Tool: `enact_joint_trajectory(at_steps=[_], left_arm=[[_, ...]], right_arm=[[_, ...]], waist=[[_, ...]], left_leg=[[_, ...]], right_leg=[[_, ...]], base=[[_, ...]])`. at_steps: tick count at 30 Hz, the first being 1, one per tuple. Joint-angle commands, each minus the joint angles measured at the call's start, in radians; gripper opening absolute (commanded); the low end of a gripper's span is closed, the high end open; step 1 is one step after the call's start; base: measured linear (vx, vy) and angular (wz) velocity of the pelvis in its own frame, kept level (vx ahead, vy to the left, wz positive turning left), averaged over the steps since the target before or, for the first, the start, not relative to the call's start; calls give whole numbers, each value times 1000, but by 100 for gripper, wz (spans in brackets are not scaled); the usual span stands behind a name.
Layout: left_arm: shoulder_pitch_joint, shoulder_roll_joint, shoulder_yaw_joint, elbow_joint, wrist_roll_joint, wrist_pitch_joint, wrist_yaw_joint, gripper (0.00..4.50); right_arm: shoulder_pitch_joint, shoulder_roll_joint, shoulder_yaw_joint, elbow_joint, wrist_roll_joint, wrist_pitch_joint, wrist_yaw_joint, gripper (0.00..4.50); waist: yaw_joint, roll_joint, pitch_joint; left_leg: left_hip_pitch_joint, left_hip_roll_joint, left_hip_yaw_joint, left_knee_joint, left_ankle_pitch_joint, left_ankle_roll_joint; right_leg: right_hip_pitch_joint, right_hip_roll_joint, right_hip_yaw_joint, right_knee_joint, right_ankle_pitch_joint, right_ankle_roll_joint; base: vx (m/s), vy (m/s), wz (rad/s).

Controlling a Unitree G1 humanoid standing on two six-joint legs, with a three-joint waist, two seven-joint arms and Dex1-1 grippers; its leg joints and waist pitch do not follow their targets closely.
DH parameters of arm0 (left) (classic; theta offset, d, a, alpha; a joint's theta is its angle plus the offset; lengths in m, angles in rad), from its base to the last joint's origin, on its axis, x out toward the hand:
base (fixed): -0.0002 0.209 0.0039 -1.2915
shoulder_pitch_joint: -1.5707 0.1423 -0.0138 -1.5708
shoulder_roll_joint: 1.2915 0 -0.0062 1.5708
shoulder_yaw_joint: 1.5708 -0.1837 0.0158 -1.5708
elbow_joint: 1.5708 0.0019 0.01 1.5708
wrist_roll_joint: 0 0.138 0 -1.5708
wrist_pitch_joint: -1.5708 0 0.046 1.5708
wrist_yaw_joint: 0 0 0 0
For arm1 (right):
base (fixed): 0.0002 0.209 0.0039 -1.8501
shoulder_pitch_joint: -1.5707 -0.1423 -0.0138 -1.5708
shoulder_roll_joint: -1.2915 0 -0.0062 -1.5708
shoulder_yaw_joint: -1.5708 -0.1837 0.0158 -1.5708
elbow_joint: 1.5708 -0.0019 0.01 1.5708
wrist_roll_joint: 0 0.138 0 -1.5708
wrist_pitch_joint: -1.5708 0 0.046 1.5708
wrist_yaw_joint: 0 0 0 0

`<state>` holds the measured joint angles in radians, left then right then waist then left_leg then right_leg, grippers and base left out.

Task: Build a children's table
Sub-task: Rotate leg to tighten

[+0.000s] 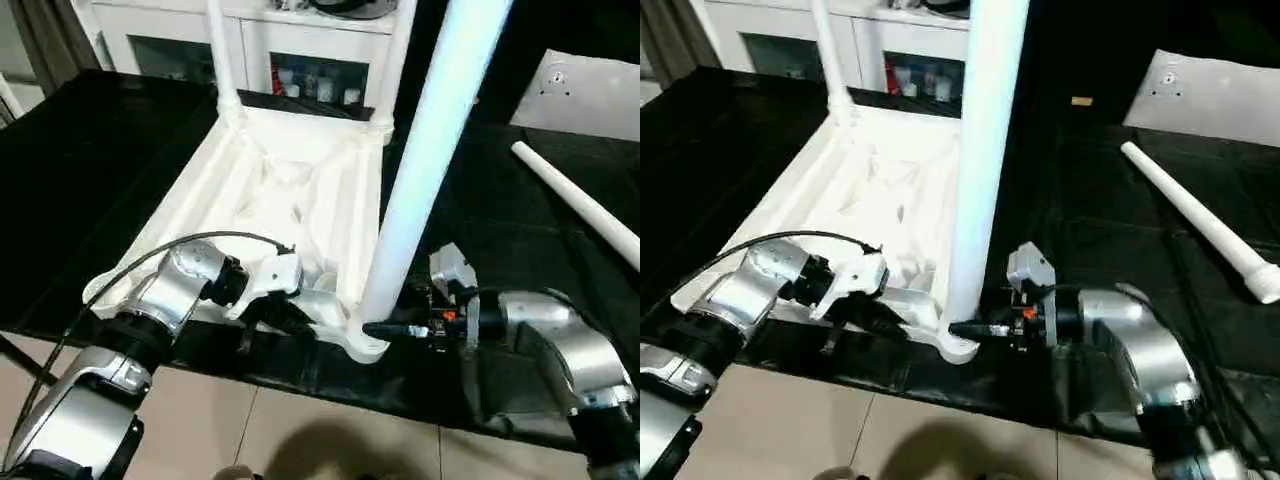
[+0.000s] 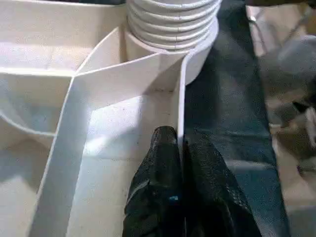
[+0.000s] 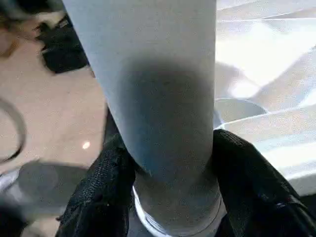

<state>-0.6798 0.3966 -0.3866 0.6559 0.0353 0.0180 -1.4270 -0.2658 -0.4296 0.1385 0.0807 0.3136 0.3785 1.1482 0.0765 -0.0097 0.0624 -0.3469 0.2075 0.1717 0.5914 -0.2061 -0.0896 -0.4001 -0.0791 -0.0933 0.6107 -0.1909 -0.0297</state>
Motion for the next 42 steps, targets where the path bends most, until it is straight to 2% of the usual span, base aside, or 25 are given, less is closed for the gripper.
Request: enact_joint_trajectory(at_steps=[1, 2, 3, 5, 6, 7, 10, 11, 13, 14, 15, 16, 17, 19, 21, 23, 25, 27, 30, 33, 35, 36, 37, 38, 42], left_arm=[[-6, -61, 13, -39, -7, 83, 103, 0], [-5, -93, 25, -64, -10, 138, 160, 0], [-5, -102, 28, -70, -10, 150, 174, 0], [-7, -156, 40, -94, -5, 215, 258, 0], [-9, -168, 41, -96, -2, 226, 274, 0], [-9, -168, 41, -96, -2, 226, 274, 0], [-34, -252, 63, -92, 14, 298, 406, 0], [-50, -292, 76, -85, 20, 331, 477, 0], [-54, -304, 81, -87, 22, 344, 500, 0], [-64, -321, 88, -80, 25, 353, 534, 0], [-68, -333, 96, -81, 29, 362, 553, 0], [-68, -333, 96, -81, 29, 362, 553, 0], [-69, -340, 100, -90, 34, 373, 569, 0], [-63, -326, 91, -97, 42, 369, 559, 0], [-56, -313, 85, -103, 53, 366, 552, 0], [-50, -301, 83, -108, 58, 365, 545, 0], [-41, -273, 78, -106, 63, 349, 532, 0], [-35, -241, 68, -103, 67, 323, 503, 0], [-33, -226, 64, -101, 71, 307, 488, 0], [-19, -158, 60, -88, 62, 222, 387, 0], [-19, -148, 58, -83, 61, 205, 374, 0], [-15, -111, 48, -68, 48, 134, 297, 0], [-15, -111, 48, -68, 48, 134, 297, 0], [-13, -97, 41, -62, 41, 86, 259, 0], [-16, -57, 16, -31, 42, 6, 168, 0]], right_arm=[[18, 77, 21, -11, 10, 37, -112, 205], [28, 137, 7, -5, -13, 48, -221, 205], [30, 153, 4, -2, -20, 52, -249, 205], [27, 244, -14, 17, -44, 66, -389, 205], [25, 262, -18, 18, -41, 72, -410, 205], [25, 262, -18, 18, -41, 72, -410, 205], [-12, 366, -48, 81, -80, 83, -589, 204], [-46, 418, -81, 132, -97, 86, -697, 204], [-61, 437, -96, 152, -103, 87, -735, 204], [-92, 461, -120, 191, -104, 83, -784, 204], [-111, 480, -143, 210, -99, 86, -812, 204], [-111, 480, -143, 210, -99, 86, -812, 204], [-131, 500, -168, 226, -93, 96, -846, 204], [-131, 493, -152, 225, -115, 89, -839, 204], [-122, 498, -157, 217, -106, 86, -826, 204], [-118, 502, -160, 214, -104, 78, -821, 260], [-112, 503, -174, 209, -94, 65, -822, 260], [-103, 490, -184, 191, -88, 53, -806, 291], [-97, 479, -184, 178, -83, 45, -788, 310], [-45, 362, -148, 88, -71, 4, -618, 350], [-37, 342, -141, 77, -73, -5, -591, 355], [-14, 260, -128, 59, -74, -42, -493, 374], [-14, 260, -128, 59, -74, -42, -493, 385], [-6, 229, -127, 53, -73, -58, -451, 385], [5, 135, -131, 44, -57, -85, -325, 419]], waist=[[-5, -1, -45], [-16, -2, -41], [-24, -3, -39], [-43, -5, -34], [-53, -5, -33], [-55, -4, -33], [-73, -4, -32], [-79, -1, -32], [-85, -1, -36], [-88, 3, -36], [-94, 1, -38], [-94, 1, -38], [-94, 1, -39], [-93, 1, -40], [-91, -1, -42], [-91, 1, -43], [-92, 1, -41], [-92, 1, -40], [-91, 3, -40], [-84, 4, -43], [-79, 4, -44], [-77, 0, -45], [-71, 2, -45], [-71, 2, -45], [-53, 3, -49]], left_leg=[[2, 27, -1, -75, -171, 46], [0, 23, -3, -77, -203, 27], [-1, 20, -6, -80, -213, 17], [-6, 17, -11, -82, -233, 8], [-7, 14, -14, -81, -249, 9], [-6, 13, -14, -81, -254, 14], [-6, 13, -15, -80, -262, 24], [-6, 14, -16, -82, -259, 21], [-6, 13, -17, -81, -254, 24], [-10, 16, -15, -83, -229, 33], [-14, 17, -15, -84, -216, 37], [-14, 17, -15, -84, -216, 37], [-15, 16, -14, -83, -208, 43], [-15, 15, -11, -80, -186, 53], [-13, 16, -7, -78, -157, 66], [-14, 16, -7, -79, -135, 73], [-14, 17, -6, -80, -143, 75], [-12, 18, -7, -83, -162, 69], [-10, 19, -6, -84, -169, 64], [-10, 22, -4, -82, -137, 79], [-10, 24, -4, -80, -120, 86], [-10, 23, -2, -78, -109, 91], [-9, 22, -3, -78, -103, 96], [-9, 24, -1, -77, -98, 99], [-3, 26, 2, -73, -59, 127]], right_leg=[[51, -67, 58, -90, -292, -177], [49, -67, 56, -98, -380, -149], [47, -67, 54, -104, -423, -130], [47, -66, 49, -111, -490, -99], [47, -67, 46, -118, -533, -81], [46, -67, 46, -122, -544, -75], [39, -64, 46, -126, -530, -83], [36, -63, 47, -123, -515, -92], [40, -62, 46, -122, -484, -98], [43, -61, 49, -118, -420, -115], [46, -59, 49, -112, -368, -135], [46, -59, 49, -112, -368, -135], [48, -59, 49, -111, -343, -147], [50, -60, 51, -108, -299, -164], [51, -60, 54, -101, -238, -183], [54, -60, 55, -98, -206, -194], [54, -61, 55, -99, -213, -198], [52, -61, 55, -104, -255, -187], [50, -61, 57, -103, -252, -188], [54, -60, 59, -96, -185, -202], [56, -62, 58, -91, -147, -215], [57, -61, 59, -89, -133, -220], [58, -62, 58, -89, -130, -219], [58, -62, 60, -87, -118, -224], [57, -62, 61, -71, -6, -262]], base=[[0, 0, 0], [0, 0, 0], [0, 0, 0], [0, 0, 0], [0, 0, 0], [0, 0, 0], [0, 0, 0], [0, 0, 0], [0, 0, 0], [0, 0, 0], [0, 0, 0], [0, 0, 0], [0, 0, 0], [0, 0, 0], [0, 0, 0], [0, 0, 0], [0, 0, 0], [0, 0, 0], [0, 0, 0], [0, 0, 0], [0, 0, 0], [0, 0, 0], [0, 0, 0], [0, 0, 0], [0, 0, 0]])
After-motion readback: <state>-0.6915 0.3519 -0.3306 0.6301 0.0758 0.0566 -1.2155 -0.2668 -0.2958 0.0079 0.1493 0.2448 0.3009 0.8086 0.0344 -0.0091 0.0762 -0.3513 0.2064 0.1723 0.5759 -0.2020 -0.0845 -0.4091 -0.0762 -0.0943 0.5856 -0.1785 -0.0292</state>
